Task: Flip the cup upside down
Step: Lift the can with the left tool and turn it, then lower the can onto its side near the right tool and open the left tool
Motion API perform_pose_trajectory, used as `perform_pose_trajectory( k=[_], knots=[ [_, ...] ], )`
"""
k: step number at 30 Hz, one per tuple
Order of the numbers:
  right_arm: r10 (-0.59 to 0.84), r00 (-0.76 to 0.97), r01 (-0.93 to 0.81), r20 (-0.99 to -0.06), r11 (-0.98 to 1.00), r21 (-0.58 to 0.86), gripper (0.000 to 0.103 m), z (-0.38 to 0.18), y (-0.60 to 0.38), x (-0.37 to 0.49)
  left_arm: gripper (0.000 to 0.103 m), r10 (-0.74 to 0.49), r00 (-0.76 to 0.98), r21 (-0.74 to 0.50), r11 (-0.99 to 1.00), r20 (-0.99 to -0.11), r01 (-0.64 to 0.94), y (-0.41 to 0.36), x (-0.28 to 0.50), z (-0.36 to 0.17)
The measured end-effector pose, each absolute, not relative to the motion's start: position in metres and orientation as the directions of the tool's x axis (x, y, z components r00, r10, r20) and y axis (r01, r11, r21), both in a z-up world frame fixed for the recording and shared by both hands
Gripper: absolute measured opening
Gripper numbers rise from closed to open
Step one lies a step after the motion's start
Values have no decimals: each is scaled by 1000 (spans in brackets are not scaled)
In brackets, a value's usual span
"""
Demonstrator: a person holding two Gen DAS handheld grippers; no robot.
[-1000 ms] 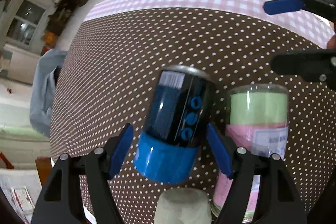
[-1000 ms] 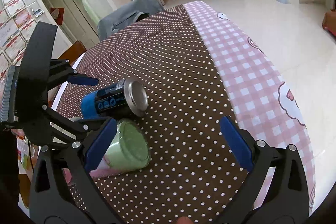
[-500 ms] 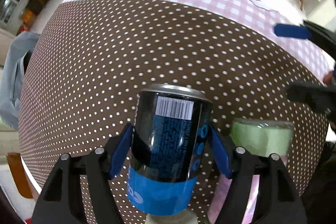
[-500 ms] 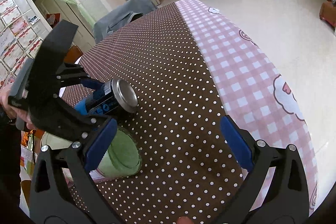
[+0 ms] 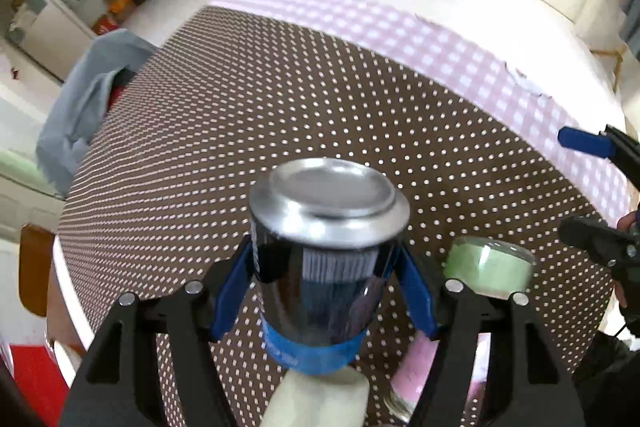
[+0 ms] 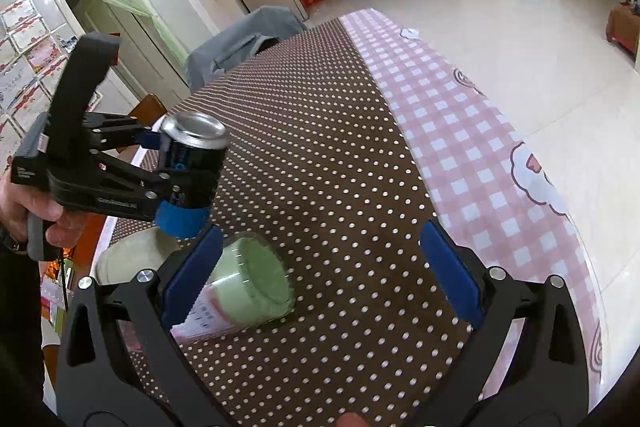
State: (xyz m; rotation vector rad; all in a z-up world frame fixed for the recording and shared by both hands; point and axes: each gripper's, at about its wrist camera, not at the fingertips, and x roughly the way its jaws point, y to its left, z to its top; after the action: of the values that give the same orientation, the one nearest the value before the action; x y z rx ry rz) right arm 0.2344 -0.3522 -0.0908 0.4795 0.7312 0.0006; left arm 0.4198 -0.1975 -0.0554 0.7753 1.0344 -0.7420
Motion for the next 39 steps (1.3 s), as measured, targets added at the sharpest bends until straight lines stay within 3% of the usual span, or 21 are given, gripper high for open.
perform_pose_trajectory(
  k=[6, 16, 26, 39],
  knots=[
    [154, 784, 138, -602, 902, 410, 97, -71, -337, 206, 67, -231, 419, 228, 569, -878, 790, -166, 375, 5],
    [157, 824, 89, -544, 913, 398, 97, -51, -304, 143, 67, -327, 510, 244, 598, -796, 764, -129, 264, 28],
    [186, 821, 48, -540, 920, 389, 97, -64, -278, 95, 67, -254, 522, 282, 613, -815, 738, -82, 166, -22],
    [171, 830, 65, -530, 915, 398, 97, -72, -285, 64, 67, -200, 416, 204, 638, -887, 743, -96, 176, -91]
  ],
)
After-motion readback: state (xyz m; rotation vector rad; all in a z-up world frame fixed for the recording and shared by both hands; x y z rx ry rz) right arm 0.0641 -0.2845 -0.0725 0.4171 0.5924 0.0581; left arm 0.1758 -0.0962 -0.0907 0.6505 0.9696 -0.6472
